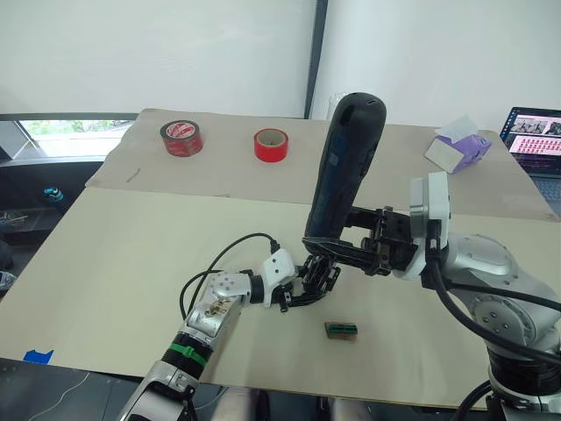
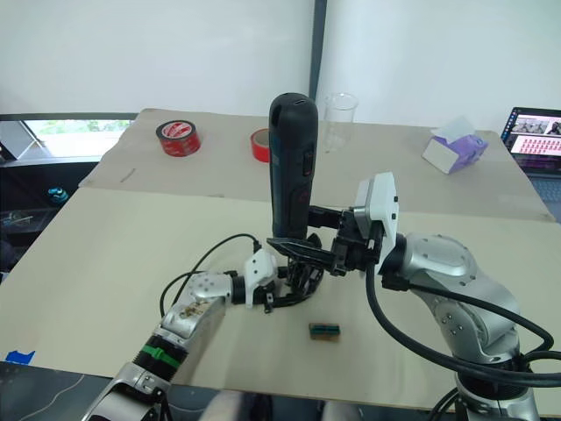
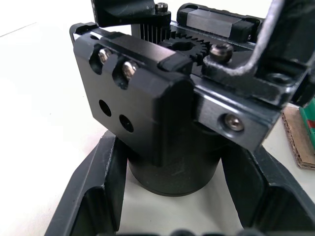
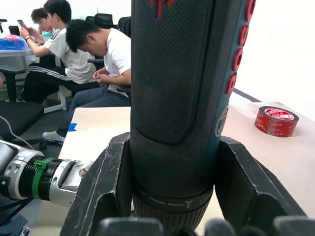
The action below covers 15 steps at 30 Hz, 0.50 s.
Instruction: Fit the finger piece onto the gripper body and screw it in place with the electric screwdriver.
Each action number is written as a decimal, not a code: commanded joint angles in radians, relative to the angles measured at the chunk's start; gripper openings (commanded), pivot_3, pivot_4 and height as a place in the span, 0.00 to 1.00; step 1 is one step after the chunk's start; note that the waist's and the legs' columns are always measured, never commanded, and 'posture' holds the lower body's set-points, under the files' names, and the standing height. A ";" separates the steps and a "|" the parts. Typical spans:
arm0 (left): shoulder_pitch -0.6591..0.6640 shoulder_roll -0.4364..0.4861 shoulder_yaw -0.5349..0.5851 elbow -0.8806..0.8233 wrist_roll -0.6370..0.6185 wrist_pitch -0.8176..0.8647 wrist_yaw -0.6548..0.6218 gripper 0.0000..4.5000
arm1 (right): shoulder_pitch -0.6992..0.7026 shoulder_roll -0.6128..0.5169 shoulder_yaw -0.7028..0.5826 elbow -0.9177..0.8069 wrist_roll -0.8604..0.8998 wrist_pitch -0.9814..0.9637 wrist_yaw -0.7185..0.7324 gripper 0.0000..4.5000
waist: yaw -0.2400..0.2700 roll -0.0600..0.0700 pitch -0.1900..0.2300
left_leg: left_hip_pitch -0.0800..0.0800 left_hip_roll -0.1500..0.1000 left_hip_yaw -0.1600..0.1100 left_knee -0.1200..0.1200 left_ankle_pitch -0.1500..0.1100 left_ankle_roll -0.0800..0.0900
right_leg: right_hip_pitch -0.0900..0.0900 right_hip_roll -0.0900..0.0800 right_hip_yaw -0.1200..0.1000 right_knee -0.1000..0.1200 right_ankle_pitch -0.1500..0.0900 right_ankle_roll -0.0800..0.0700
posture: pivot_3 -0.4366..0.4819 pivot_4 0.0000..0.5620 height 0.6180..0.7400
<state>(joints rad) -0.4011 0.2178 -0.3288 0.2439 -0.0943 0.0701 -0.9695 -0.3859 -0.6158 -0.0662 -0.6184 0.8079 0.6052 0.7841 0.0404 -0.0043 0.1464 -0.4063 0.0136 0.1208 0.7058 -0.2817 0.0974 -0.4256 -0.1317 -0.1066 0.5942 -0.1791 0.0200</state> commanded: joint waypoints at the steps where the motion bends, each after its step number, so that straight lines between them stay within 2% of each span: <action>1: 0.020 -0.003 -0.043 0.025 0.013 0.029 -0.019 0.51 | -0.026 -0.005 -0.034 -0.028 0.006 -0.047 0.007 0.43 | 0.000 0.000 0.000 | 0.000 0.000 0.000 0.000 0.000 0.000 | 0.000 0.000 0.000 0.000 0.000 0.000 | 0.48 0.27 1.00; 15: 0.023 -0.007 -0.042 0.023 0.012 0.032 -0.015 0.51 | -0.035 0.000 -0.034 -0.029 0.000 -0.047 0.014 0.43 | 0.000 0.000 0.000 | 0.000 0.000 0.000 0.000 0.000 0.000 | 0.000 0.000 0.000 0.000 0.000 0.000 | 0.48 0.27 1.00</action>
<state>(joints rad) -0.4013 0.2146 -0.3288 0.2442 -0.0943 0.0702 -0.9695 -0.3884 -0.6161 -0.0661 -0.6183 0.7949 0.6042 0.7967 0.0407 -0.0043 0.1464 -0.4064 0.0136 0.1207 0.7057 -0.2818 0.0974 -0.4256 -0.1319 -0.1067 0.5940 -0.1791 0.0200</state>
